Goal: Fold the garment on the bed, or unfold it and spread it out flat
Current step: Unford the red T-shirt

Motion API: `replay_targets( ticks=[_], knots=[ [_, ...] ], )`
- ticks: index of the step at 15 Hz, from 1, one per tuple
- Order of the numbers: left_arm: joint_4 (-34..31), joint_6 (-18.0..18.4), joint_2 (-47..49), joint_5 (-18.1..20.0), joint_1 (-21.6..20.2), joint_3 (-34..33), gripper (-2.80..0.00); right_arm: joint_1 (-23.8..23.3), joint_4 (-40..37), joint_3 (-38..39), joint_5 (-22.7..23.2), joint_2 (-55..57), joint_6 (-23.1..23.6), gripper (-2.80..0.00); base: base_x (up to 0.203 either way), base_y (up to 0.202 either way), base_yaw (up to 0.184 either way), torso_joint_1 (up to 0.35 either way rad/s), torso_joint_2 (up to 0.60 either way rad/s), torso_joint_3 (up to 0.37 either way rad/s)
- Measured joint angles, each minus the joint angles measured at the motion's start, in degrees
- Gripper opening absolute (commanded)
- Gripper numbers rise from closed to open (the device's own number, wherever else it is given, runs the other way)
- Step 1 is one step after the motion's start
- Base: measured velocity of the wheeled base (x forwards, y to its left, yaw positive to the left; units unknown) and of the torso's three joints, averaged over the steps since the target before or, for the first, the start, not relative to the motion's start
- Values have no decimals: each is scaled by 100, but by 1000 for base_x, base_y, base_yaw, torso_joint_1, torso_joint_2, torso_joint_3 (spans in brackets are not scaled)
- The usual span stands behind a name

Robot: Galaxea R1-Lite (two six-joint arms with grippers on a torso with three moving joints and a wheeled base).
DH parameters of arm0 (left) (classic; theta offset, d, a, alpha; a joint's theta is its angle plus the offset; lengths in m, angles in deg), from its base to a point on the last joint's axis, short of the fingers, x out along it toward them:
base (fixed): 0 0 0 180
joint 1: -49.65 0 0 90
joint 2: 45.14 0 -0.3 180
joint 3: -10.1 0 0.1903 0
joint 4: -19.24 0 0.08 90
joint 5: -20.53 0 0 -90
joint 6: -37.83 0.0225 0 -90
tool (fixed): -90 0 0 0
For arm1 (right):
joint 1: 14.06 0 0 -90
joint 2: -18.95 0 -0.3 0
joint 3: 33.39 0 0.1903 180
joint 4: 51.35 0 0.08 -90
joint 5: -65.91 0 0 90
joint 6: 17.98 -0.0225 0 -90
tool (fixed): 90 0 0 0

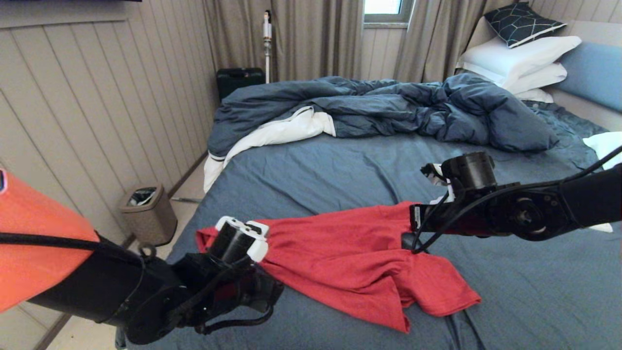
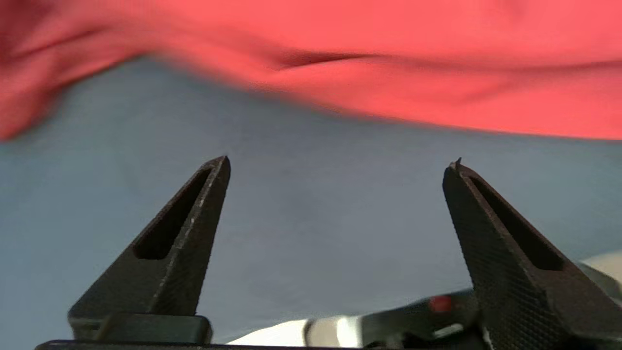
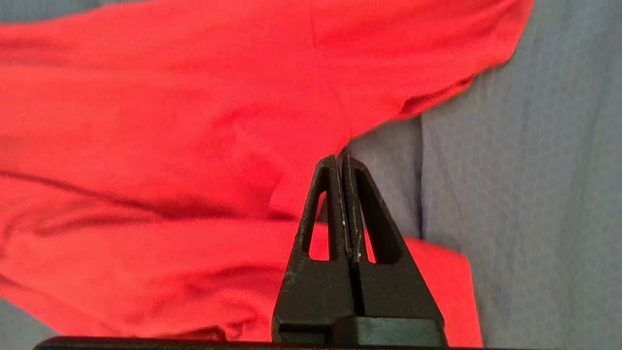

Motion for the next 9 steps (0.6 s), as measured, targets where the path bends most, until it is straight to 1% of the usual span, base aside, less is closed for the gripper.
replay_targets(
  ticks=[2, 3, 4, 6, 7, 9],
  knots=[
    [-108, -71, 201, -61, 159, 401, 0, -14, -6, -48, -2, 10, 1, -280, 0, 0, 0, 0, 0, 0],
    [-263, -158, 306, -74, 198, 601, 0, -14, -5, -52, -2, 8, 1, -280, 0, 0, 0, 0, 0, 0],
    [-433, -236, 386, -67, 227, 728, 0, -17, -9, -52, 0, 8, 4, -280, 0, 0, 0, 0, 0, 0],
    [-543, -261, 473, -40, 251, 863, 0, -22, -6, -64, 2, 6, 4, -280, 0, 0, 0, 0, 0, 0],
    [-741, -326, 503, -40, 254, 983, 0, -22, -6, -66, 4, 6, 4, -280, 0, 0, 0, 0, 0, 0],
    [-1278, -580, 534, -35, 254, 1306, 0, -14, -28, -72, 11, 8, 6, -280, 0, 0, 0, 0, 0, 0]
  ],
)
